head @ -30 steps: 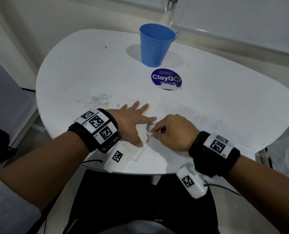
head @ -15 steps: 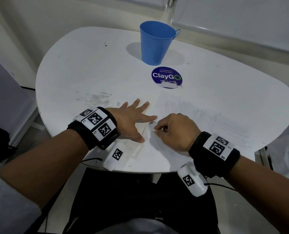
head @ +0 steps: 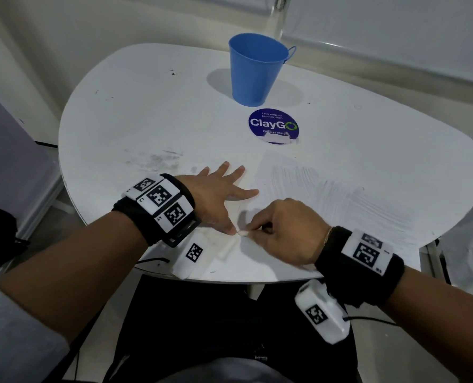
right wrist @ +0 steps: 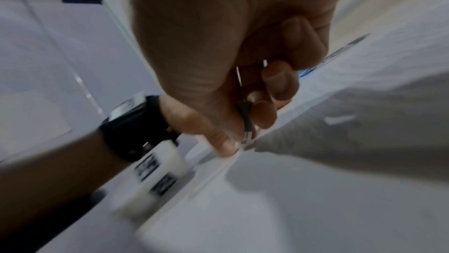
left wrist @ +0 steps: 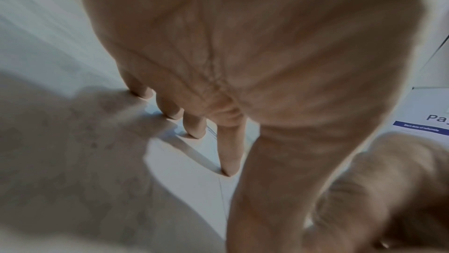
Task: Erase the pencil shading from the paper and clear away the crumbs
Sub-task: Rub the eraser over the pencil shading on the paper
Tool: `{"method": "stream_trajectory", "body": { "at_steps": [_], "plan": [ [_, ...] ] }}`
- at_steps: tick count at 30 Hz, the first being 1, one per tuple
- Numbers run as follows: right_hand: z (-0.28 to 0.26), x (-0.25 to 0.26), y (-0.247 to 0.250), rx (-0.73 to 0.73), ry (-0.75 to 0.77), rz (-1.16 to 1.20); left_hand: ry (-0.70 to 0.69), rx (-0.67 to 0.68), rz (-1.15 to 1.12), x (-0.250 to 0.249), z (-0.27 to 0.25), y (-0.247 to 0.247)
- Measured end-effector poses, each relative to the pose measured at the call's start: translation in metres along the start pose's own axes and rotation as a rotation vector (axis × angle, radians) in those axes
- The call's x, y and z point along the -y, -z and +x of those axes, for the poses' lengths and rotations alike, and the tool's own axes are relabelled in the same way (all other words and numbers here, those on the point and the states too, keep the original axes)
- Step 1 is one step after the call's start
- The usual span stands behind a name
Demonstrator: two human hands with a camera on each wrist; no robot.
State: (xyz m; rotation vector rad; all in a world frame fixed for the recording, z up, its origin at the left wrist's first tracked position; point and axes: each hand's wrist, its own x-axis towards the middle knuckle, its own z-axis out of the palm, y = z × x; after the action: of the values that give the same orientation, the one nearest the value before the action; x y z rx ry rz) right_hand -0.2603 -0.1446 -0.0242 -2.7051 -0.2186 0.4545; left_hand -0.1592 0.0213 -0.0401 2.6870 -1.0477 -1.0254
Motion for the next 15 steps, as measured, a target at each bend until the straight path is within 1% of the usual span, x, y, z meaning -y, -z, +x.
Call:
{"method": "stream_trajectory", "body": {
  "at_steps": [3, 4, 7, 8, 10, 11, 12, 15],
  "plan": [
    [0.008, -0.012, 0.008, -0.133, -0.081, 0.013, 0.001, 0.004, 0.003, 0.0, 0.001, 0.0],
    [0.008, -0.012, 0.006, -0.132, -0.069, 0.004, 0.0, 0.002, -0.003, 0.001, 0.001, -0.001],
    [-0.003, 0.001, -0.003, 0.011, 0.022, -0.007, -0.008, 0.002, -0.004, 0.001, 0.001, -0.001],
    [-0.002, 0.0, -0.003, 0.02, 0.013, -0.006, -0.006, 0.001, -0.004, 0.001, 0.001, 0.0],
    [0.006, -0.009, 0.005, -0.063, -0.057, 0.011, -0.002, -0.001, -0.006, 0.002, 0.002, 0.0],
    [0.008, -0.011, 0.007, -0.116, -0.078, 0.008, -0.003, 0.0, -0.007, 0.001, 0.002, -0.001],
    [0.008, -0.011, 0.006, -0.134, -0.076, -0.003, -0.004, 0.001, -0.006, 0.001, 0.002, -0.001],
    [-0.002, 0.002, -0.003, -0.012, 0.015, -0.021, -0.01, 0.007, -0.011, 0.002, 0.003, -0.002]
  ]
}}
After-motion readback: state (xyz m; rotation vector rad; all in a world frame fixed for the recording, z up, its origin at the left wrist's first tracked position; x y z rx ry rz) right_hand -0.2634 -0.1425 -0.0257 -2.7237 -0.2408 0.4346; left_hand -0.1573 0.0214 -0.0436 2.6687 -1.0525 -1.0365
